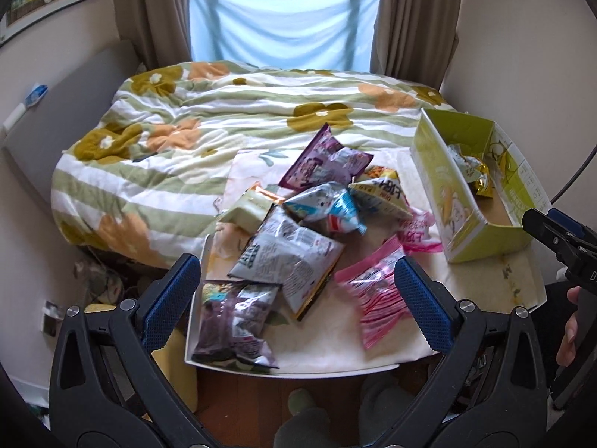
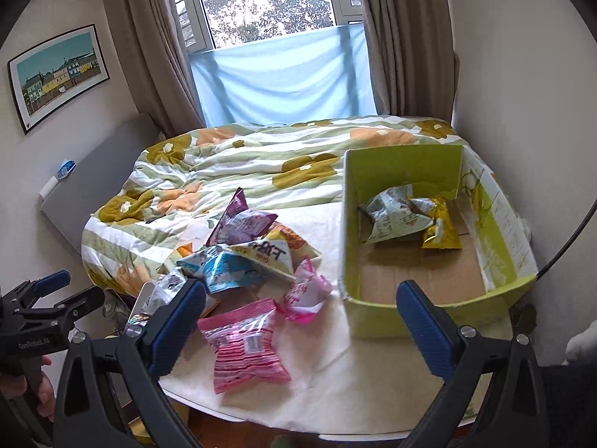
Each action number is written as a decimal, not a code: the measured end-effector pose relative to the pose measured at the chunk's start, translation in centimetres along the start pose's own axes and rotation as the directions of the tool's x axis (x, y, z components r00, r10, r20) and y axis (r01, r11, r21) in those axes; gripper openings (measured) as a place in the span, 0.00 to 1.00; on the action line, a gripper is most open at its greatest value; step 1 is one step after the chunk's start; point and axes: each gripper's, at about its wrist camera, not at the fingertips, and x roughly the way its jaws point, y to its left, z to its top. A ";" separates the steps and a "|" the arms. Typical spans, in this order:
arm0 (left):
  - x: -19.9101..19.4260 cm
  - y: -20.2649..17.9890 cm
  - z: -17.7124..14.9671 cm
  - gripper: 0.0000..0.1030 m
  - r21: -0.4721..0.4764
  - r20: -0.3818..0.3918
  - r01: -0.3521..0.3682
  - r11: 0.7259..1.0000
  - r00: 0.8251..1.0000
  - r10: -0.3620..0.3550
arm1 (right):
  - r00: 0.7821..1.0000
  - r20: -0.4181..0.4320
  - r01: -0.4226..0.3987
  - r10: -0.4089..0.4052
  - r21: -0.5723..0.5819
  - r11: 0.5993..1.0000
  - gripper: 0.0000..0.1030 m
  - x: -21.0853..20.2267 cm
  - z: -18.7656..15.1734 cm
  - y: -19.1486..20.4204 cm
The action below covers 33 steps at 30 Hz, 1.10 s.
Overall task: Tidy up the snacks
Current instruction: 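Grasp the purple-brown bag with the left tool while the right tool grasps the pink bag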
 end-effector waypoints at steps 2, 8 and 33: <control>0.7 1.8 -1.2 1.00 -0.004 -0.012 -0.006 1.000 1.000 0.006 | 1.000 -0.016 -0.015 0.015 0.009 1.000 0.99 0.8 -1.3 1.2; 4.3 4.8 -4.6 1.00 0.000 -0.079 -0.010 1.000 0.997 0.010 | 0.996 -0.087 -0.014 0.011 -0.034 0.999 0.99 4.1 -4.9 4.1; 15.6 5.0 -9.2 0.68 0.117 -0.253 -0.123 0.985 0.956 0.150 | 0.961 -0.274 -0.027 -0.017 -0.157 0.987 0.99 14.0 -9.3 6.7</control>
